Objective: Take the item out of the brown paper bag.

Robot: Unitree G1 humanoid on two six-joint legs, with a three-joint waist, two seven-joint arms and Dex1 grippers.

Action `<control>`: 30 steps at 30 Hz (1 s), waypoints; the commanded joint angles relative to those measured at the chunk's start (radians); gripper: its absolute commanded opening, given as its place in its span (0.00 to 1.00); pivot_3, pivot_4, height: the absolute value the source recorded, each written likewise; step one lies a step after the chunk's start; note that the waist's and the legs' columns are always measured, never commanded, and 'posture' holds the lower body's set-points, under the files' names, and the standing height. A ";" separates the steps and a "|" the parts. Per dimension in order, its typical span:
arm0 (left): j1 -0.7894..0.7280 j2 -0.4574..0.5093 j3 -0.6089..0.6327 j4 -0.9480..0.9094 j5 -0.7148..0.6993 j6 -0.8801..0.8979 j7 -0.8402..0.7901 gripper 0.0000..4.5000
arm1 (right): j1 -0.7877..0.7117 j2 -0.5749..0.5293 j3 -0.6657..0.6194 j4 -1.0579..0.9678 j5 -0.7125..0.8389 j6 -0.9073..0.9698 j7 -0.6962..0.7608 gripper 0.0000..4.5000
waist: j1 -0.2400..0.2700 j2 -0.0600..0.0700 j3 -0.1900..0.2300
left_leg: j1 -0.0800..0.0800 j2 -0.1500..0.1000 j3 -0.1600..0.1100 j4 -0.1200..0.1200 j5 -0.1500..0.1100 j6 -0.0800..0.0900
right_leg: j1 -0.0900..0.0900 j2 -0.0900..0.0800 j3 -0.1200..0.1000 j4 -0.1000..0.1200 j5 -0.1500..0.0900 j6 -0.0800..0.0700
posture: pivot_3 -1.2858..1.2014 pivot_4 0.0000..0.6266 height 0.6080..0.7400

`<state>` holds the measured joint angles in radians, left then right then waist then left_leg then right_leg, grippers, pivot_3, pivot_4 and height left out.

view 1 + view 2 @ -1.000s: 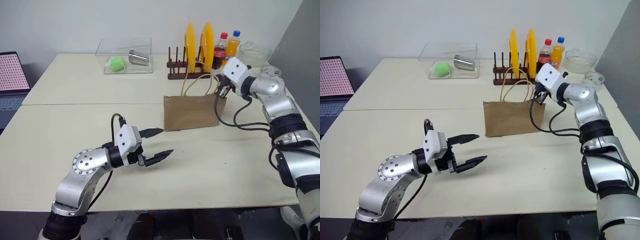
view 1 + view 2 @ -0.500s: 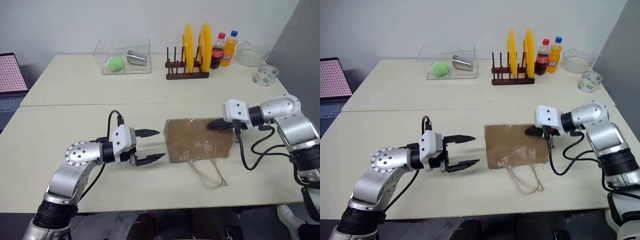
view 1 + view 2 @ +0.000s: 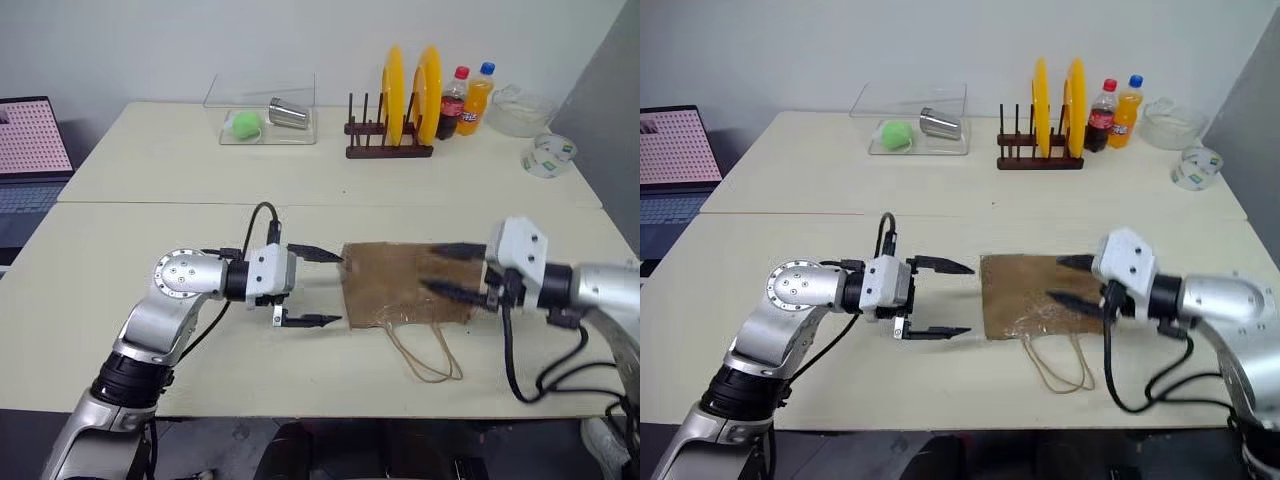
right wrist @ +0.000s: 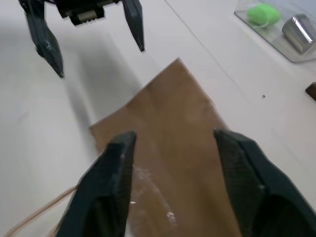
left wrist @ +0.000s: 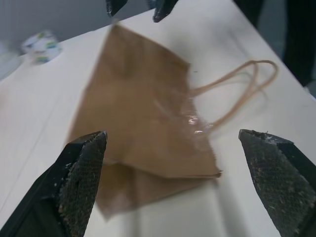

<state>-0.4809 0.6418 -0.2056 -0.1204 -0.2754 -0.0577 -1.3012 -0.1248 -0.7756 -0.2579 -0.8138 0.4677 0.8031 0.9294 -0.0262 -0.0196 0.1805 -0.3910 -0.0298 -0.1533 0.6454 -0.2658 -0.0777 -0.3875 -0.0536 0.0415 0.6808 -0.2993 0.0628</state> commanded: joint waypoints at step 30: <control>-0.140 -0.344 -0.317 0.383 0.228 -0.613 -0.020 0.96 | 1.329 -0.265 -0.080 -0.233 0.063 -0.749 -0.508 0.96 | -0.005 -0.001 -0.001 | 0.016 0.000 0.002 -0.001 -0.001 0.003 | 0.016 0.001 0.002 -0.002 -0.001 0.003 | 0.52 0.24 1.00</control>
<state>-0.6033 0.3080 -0.5170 0.2688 -0.0434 -0.6598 -1.3388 1.2050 -1.0357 -0.3461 -0.9605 0.5304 0.0737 0.4406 -0.0310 -0.0206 0.1799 -0.3748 -0.0296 -0.1512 0.6447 -0.2672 -0.0751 -0.3714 -0.0528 0.0435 0.6784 -0.3008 0.0657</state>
